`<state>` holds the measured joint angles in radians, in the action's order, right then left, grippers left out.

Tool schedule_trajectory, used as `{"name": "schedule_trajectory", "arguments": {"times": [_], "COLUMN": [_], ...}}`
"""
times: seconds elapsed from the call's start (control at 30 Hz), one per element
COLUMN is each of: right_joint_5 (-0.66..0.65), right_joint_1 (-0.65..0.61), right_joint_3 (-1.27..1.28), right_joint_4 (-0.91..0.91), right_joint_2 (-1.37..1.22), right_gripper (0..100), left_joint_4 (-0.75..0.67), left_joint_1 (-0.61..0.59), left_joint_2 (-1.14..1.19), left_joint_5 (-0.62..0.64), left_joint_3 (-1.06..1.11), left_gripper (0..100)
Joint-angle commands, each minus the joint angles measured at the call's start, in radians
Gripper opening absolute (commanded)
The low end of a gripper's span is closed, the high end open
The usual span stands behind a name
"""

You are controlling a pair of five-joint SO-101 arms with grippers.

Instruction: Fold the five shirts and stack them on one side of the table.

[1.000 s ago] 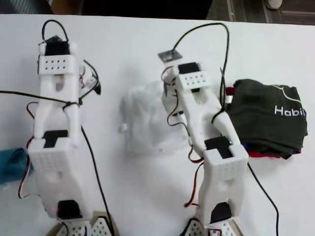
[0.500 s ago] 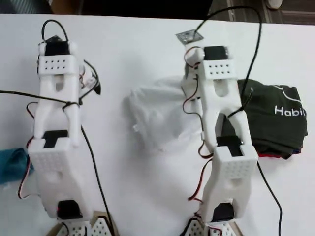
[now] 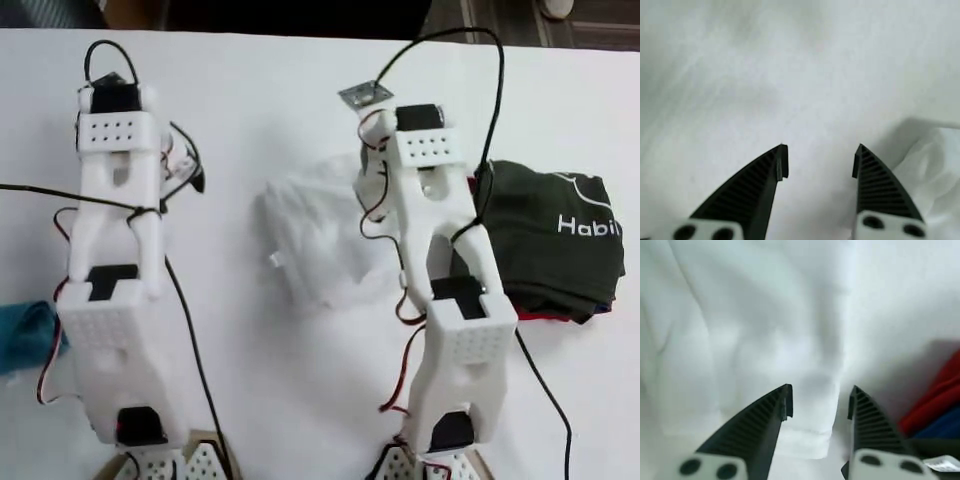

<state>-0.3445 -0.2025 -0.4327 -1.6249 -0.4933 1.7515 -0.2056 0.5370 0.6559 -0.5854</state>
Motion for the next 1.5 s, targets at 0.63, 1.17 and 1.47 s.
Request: {"name": "schedule_trajectory", "arguments": {"times": [0.63,1.17,1.47], "right_joint_5": [0.127,0.075,0.078], "right_joint_1": [-0.065,-0.033,0.028], "right_joint_3": [-0.094,-0.091,-0.072], "right_joint_4": [0.013,-0.03,0.062], "right_joint_2": [-0.226,0.007,-0.09], "right_gripper": [23.1,25.5,25.6], "left_joint_4": [0.014,0.012,0.011], "left_joint_1": [-0.011,-0.011,-0.011], "left_joint_2": [-0.083,-0.08,-0.08], "left_joint_5": [-0.008,-0.008,-0.008], "left_joint_3": [-0.005,-0.004,-0.004], "left_gripper": [23,23,23]}}
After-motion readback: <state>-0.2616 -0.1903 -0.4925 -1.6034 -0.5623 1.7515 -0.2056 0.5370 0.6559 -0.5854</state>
